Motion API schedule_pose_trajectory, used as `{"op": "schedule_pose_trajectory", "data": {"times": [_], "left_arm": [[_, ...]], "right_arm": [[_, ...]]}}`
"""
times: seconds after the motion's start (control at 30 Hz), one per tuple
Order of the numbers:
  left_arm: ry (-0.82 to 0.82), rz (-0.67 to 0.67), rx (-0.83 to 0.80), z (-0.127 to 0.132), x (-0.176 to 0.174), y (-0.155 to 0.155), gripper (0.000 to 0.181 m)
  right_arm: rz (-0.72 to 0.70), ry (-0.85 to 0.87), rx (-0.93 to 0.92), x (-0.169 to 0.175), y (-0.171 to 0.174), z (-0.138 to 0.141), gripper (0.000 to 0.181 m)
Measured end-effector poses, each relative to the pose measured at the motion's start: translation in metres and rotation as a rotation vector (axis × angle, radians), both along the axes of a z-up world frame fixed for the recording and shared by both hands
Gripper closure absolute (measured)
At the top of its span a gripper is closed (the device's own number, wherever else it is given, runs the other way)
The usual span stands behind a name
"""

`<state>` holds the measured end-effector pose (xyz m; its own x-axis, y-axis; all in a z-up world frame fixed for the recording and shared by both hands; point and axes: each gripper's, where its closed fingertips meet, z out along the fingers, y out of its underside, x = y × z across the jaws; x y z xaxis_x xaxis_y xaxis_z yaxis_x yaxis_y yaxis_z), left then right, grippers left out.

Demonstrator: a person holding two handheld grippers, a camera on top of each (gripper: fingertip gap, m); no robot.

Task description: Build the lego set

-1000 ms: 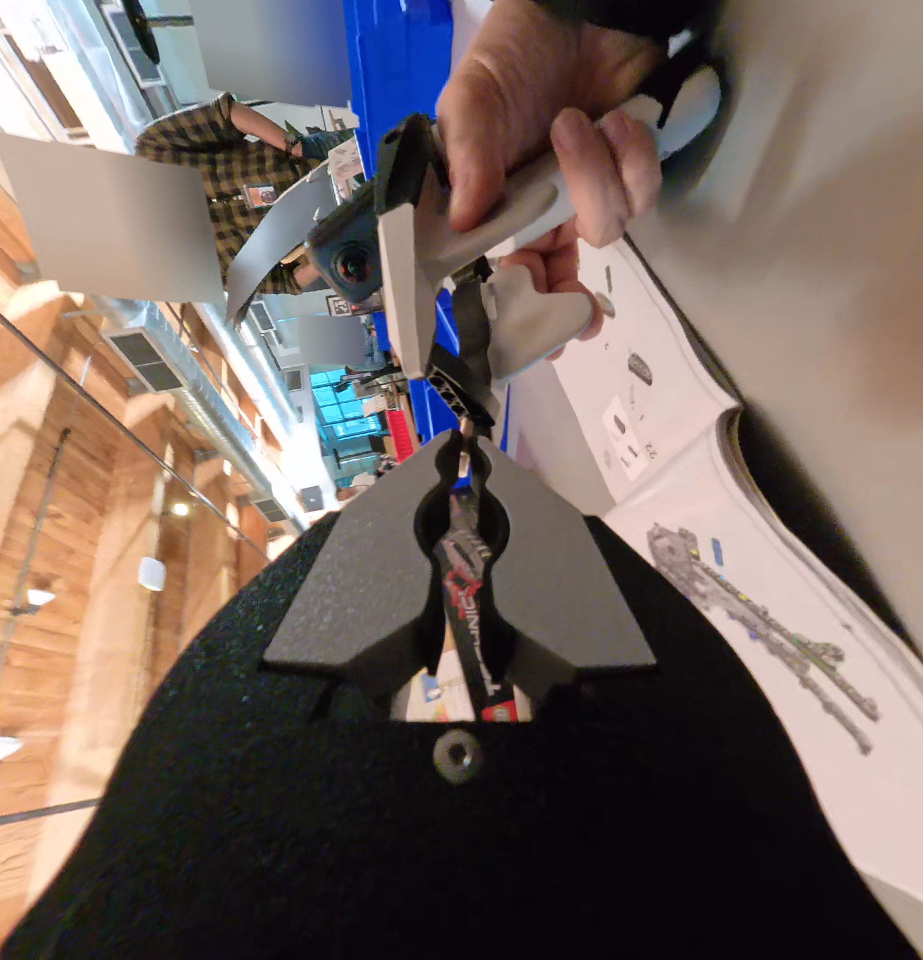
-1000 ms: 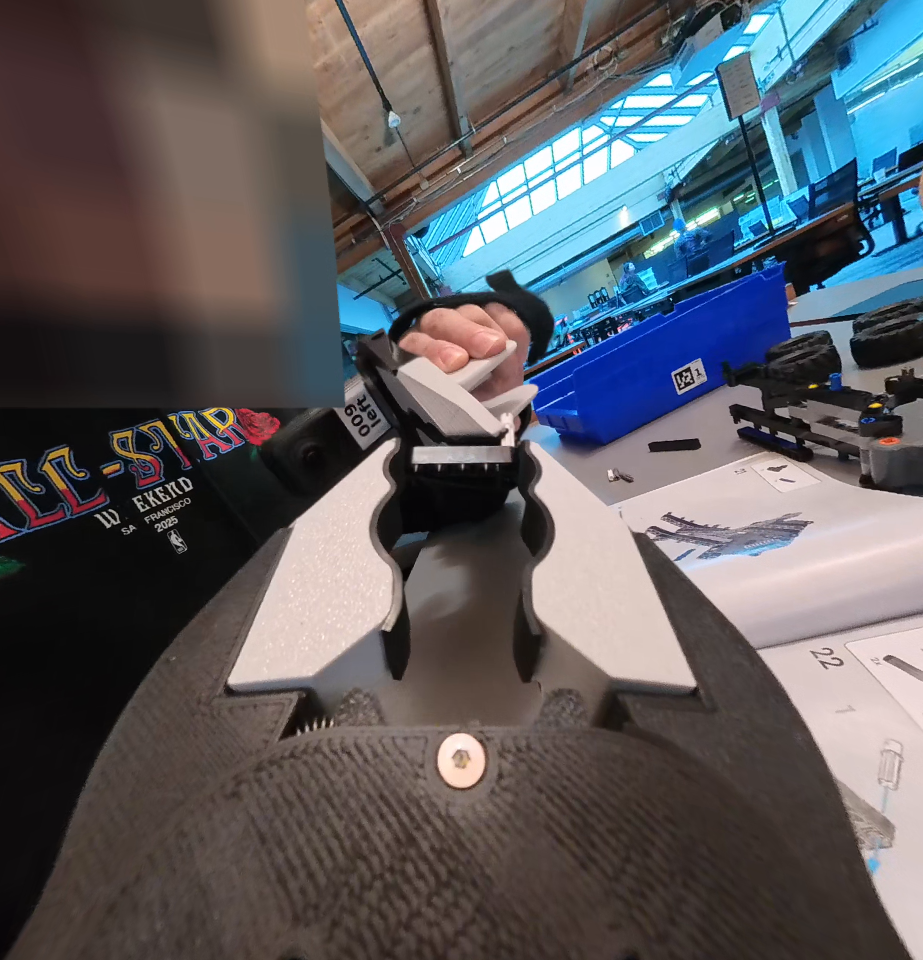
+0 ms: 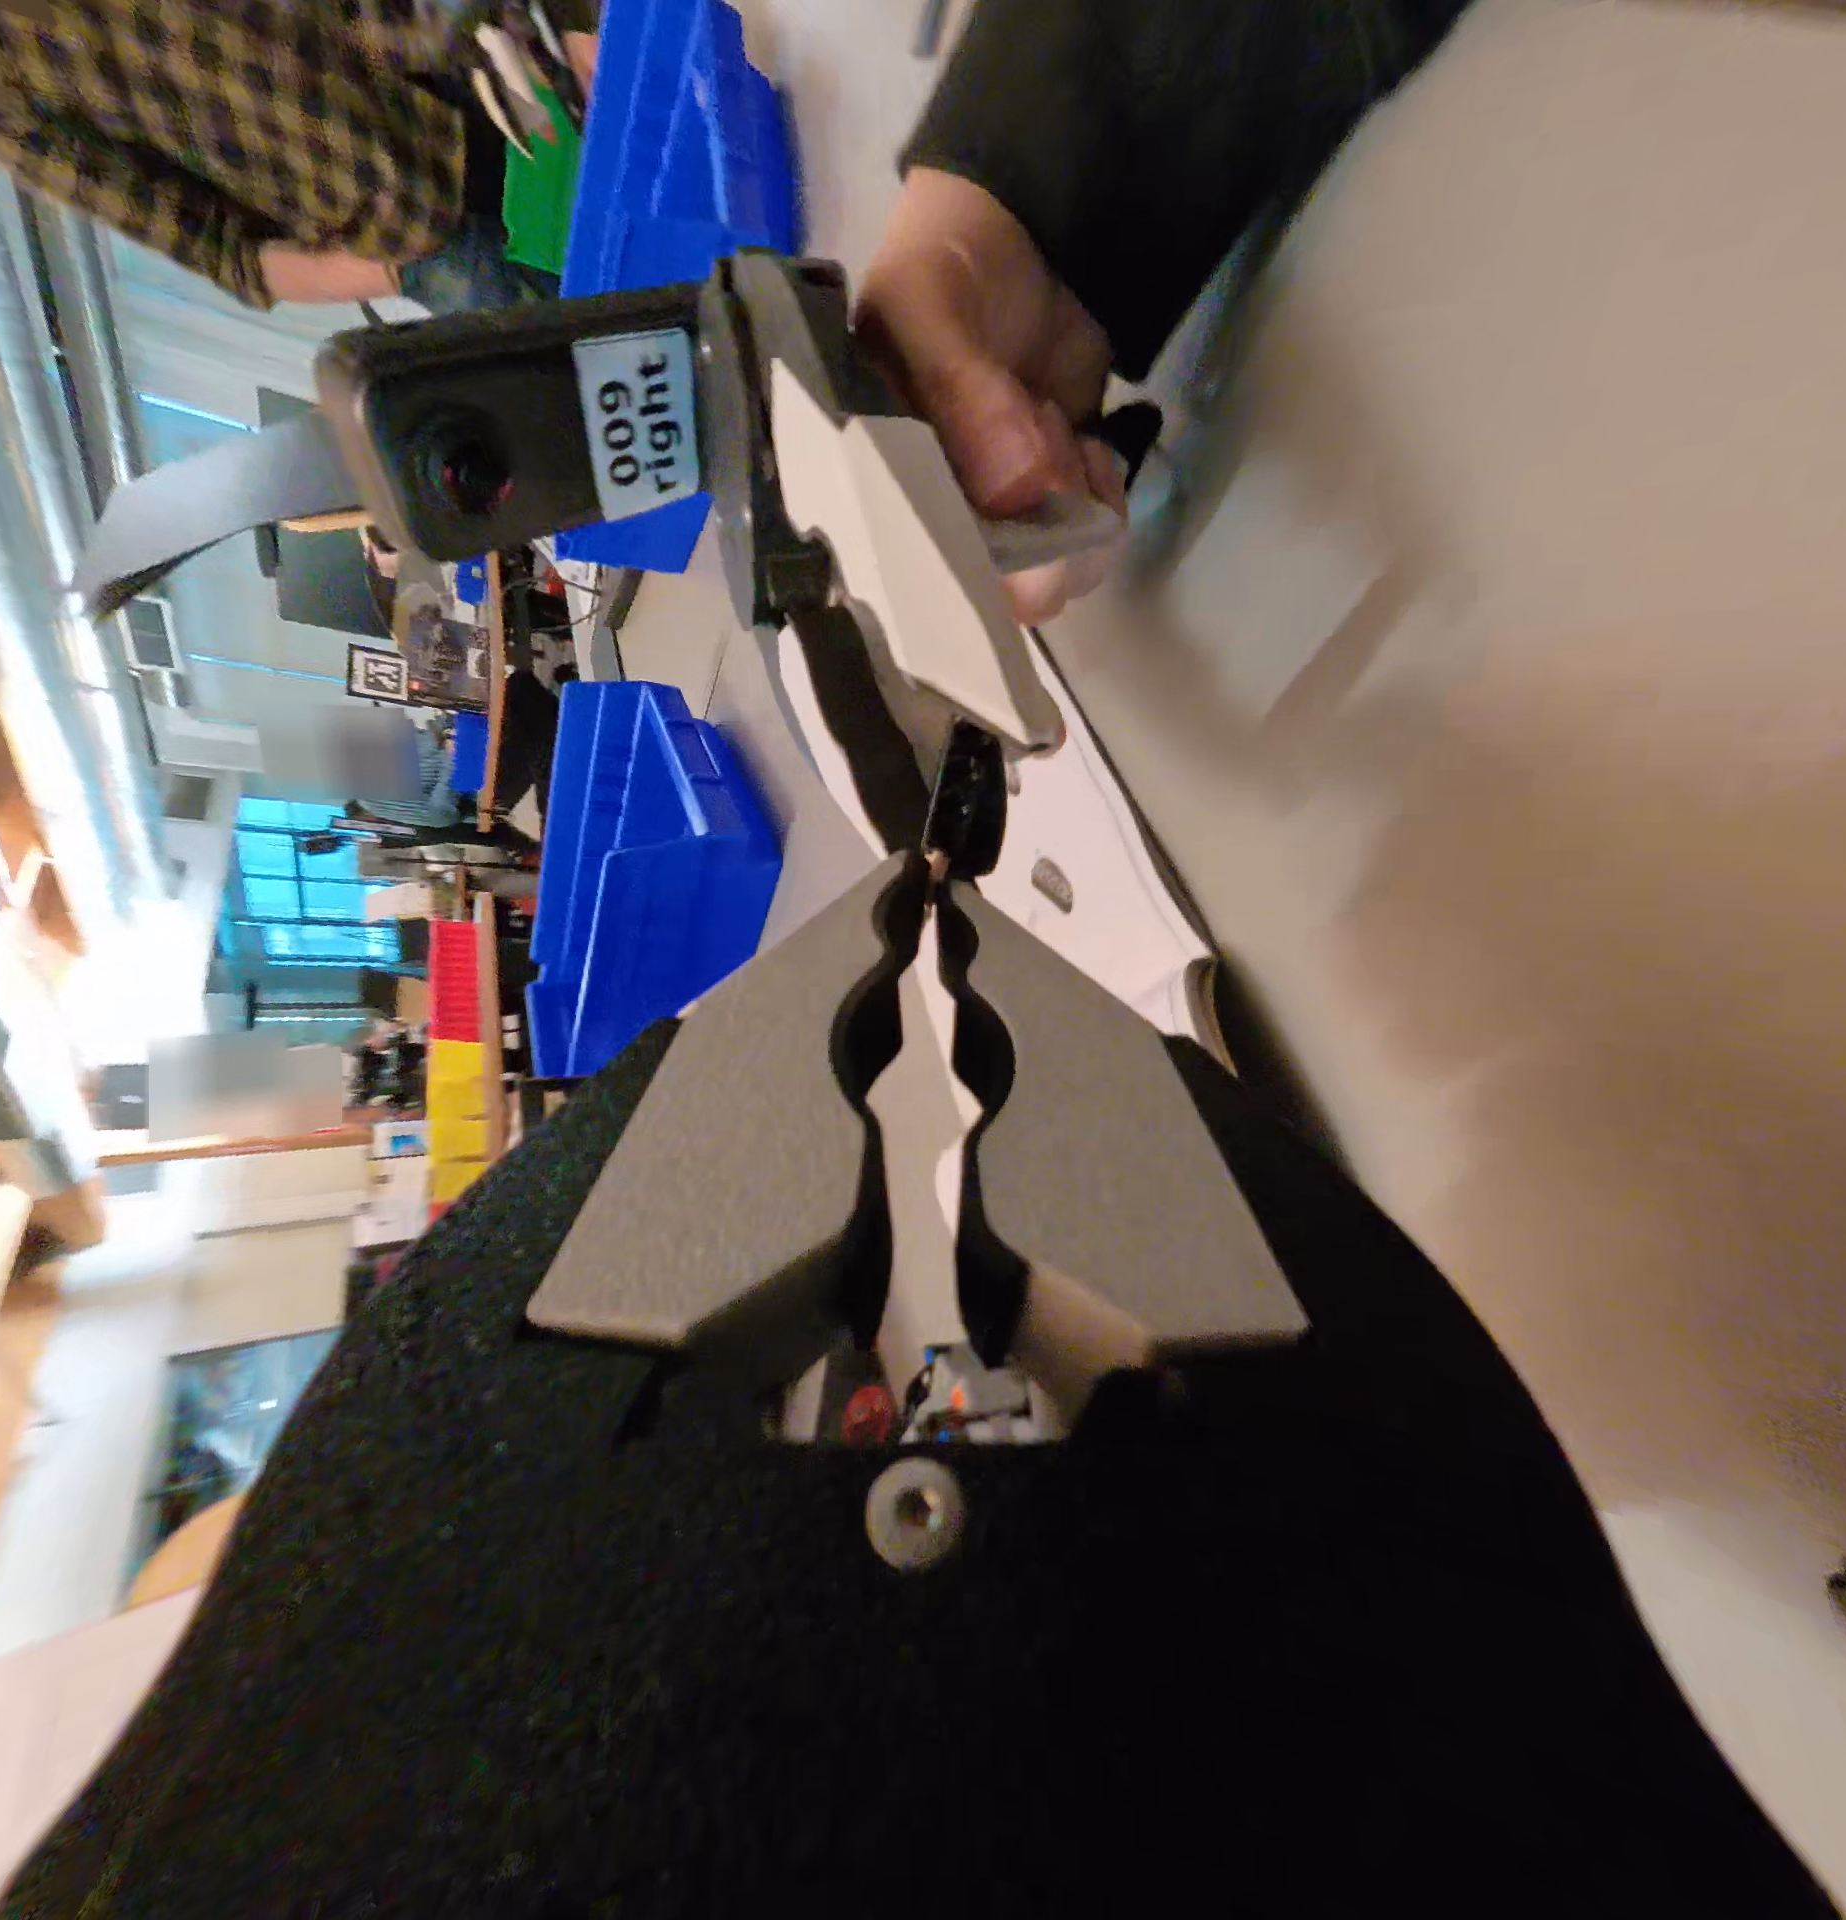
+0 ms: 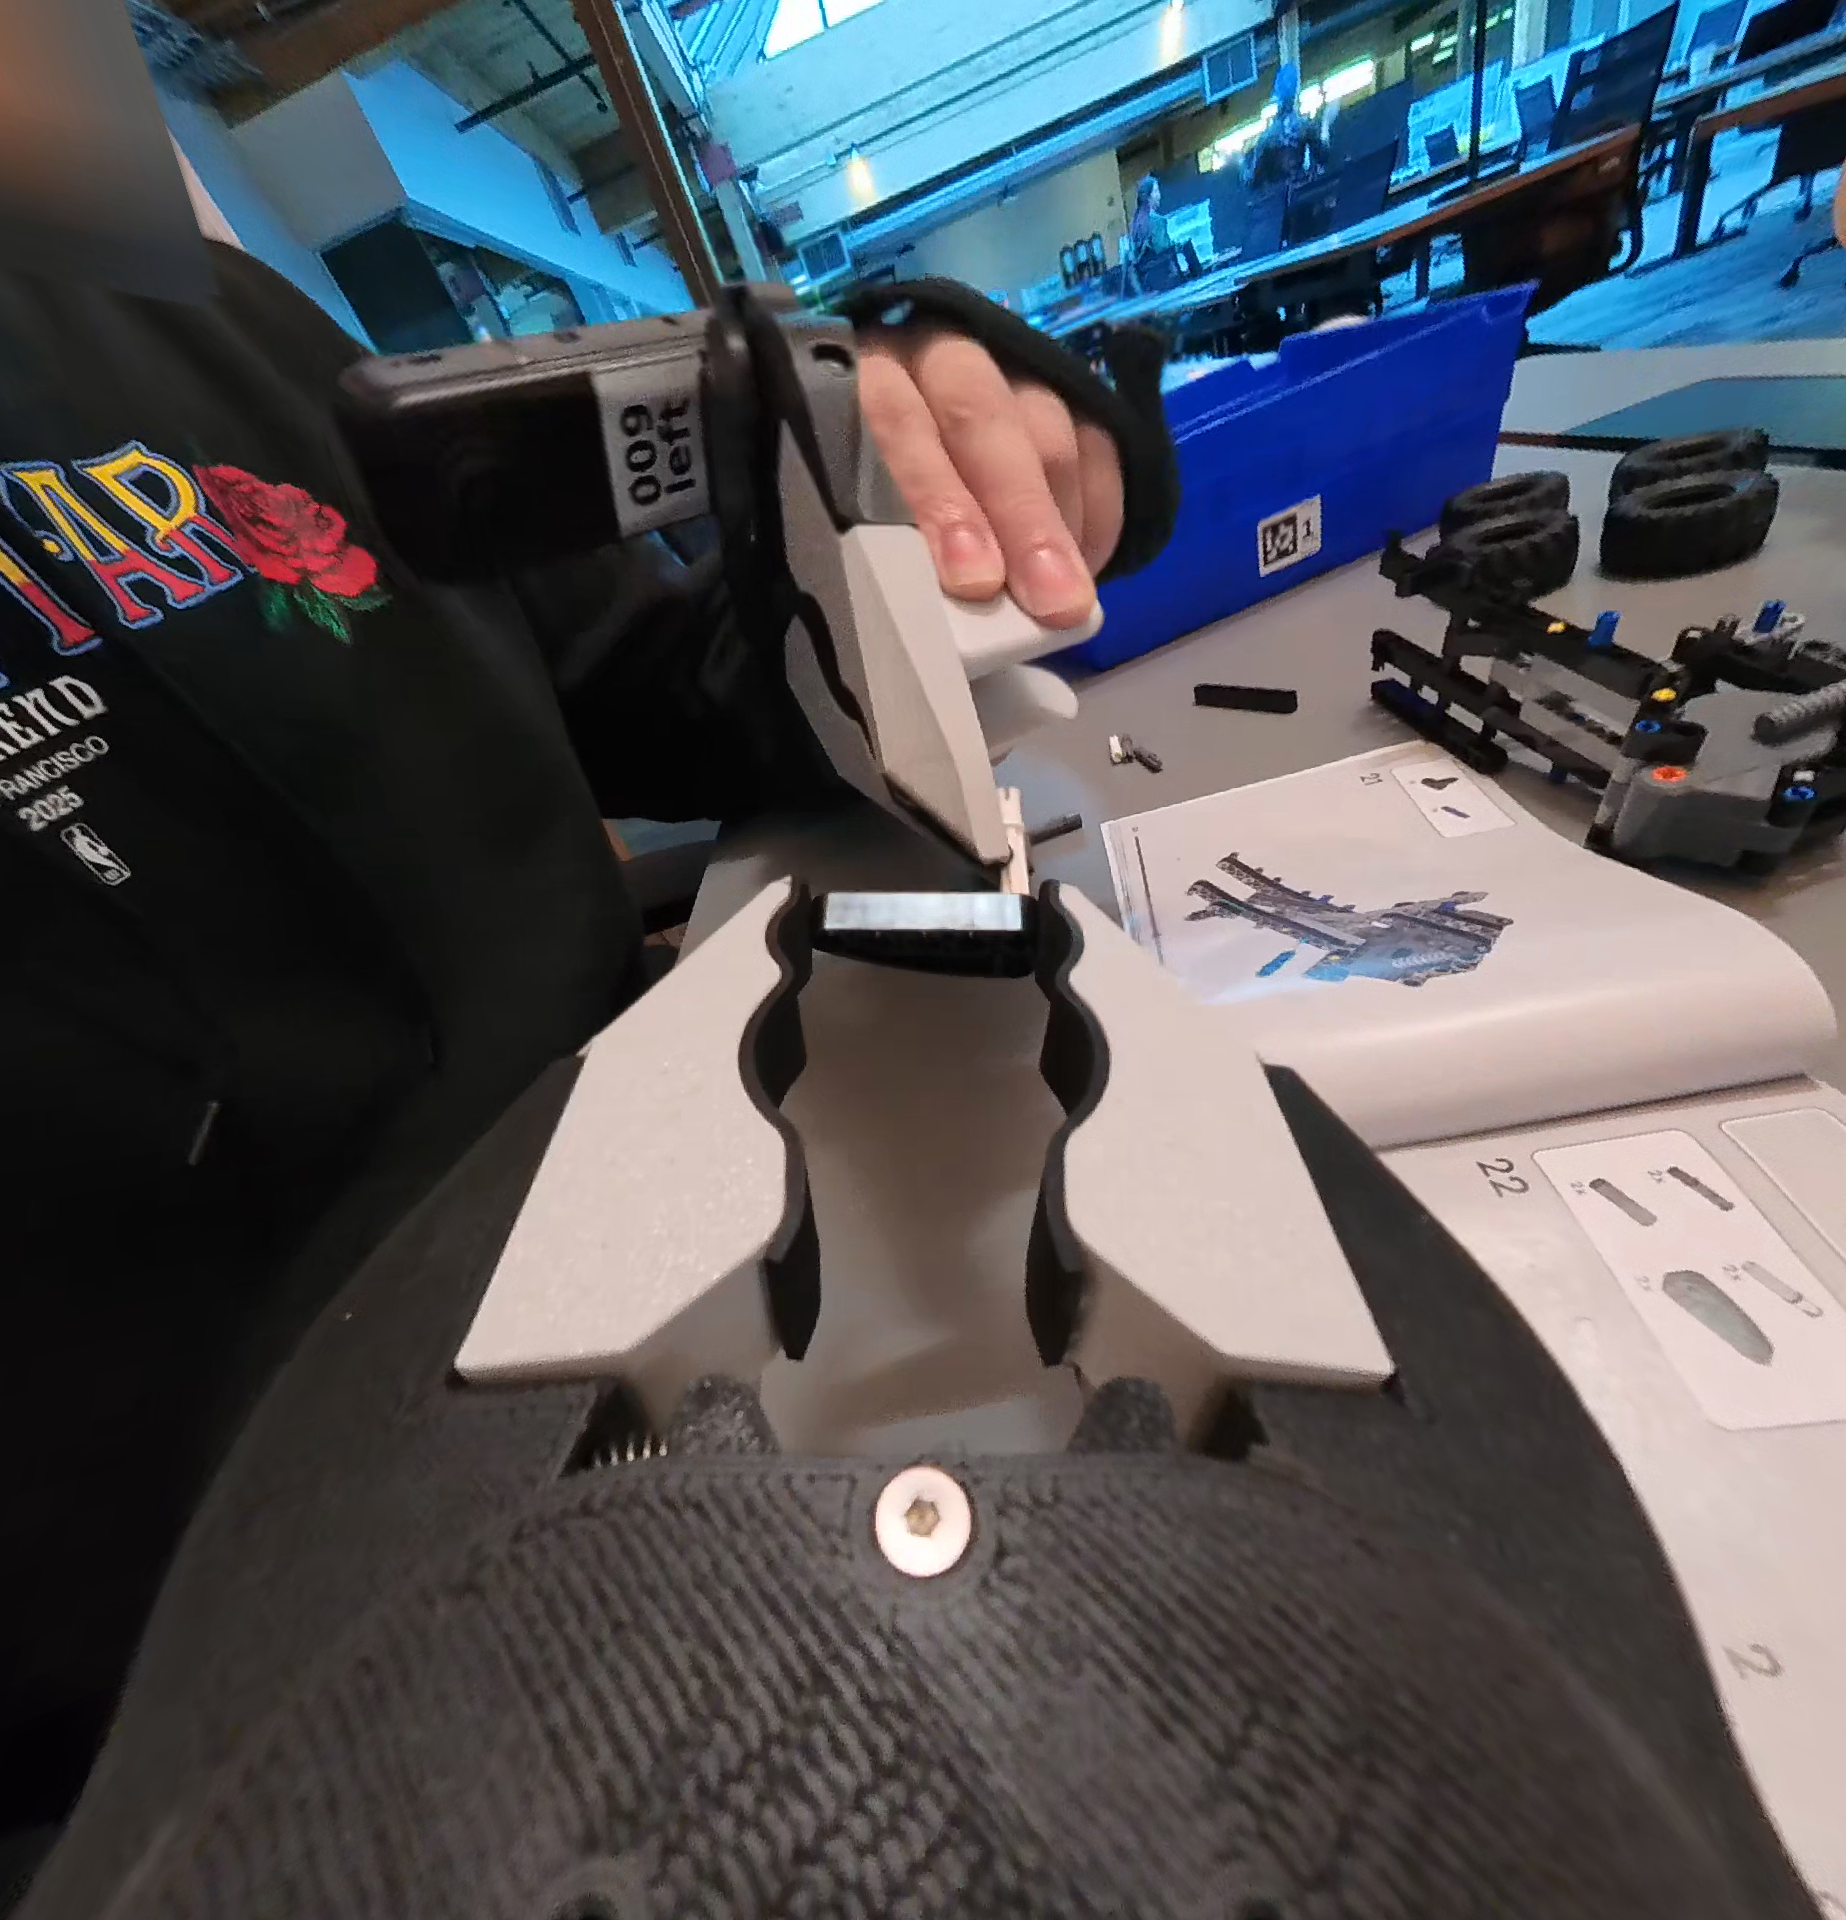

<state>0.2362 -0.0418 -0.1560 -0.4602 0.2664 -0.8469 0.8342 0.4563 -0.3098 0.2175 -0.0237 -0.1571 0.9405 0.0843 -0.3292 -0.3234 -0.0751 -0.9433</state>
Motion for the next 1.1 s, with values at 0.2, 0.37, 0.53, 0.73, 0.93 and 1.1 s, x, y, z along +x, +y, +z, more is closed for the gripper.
{"op": "schedule_pose_trajectory", "data": {"times": [0.2,0.37,0.53,0.73,0.93,1.1], "left_arm": [[-0.010,0.038,-0.001,0.000,0.004,-0.001,0.181],[0.054,0.044,-0.026,-0.002,0.007,-0.001,0.181],[0.257,0.082,-0.074,-0.003,0.007,-0.005,0.181],[0.291,0.074,-0.092,-0.011,0.009,-0.008,0.181],[0.346,0.040,-0.087,-0.009,0.002,-0.009,0.181],[0.554,0.029,-0.216,0.012,0.000,-0.010,0.181]], "right_arm": [[-0.057,-0.078,-0.047,0.006,0.001,-0.002,0.139],[-0.089,-0.129,-0.057,0.010,0.001,-0.004,0.139],[-0.126,-0.207,-0.130,0.013,-0.005,-0.008,0.139],[-0.129,-0.185,-0.159,0.014,-0.006,-0.015,0.140],[-0.078,-0.165,-0.098,0.007,-0.003,-0.010,0.139],[-0.063,-0.150,0.065,0.004,-0.007,0.014,0.139]]}}
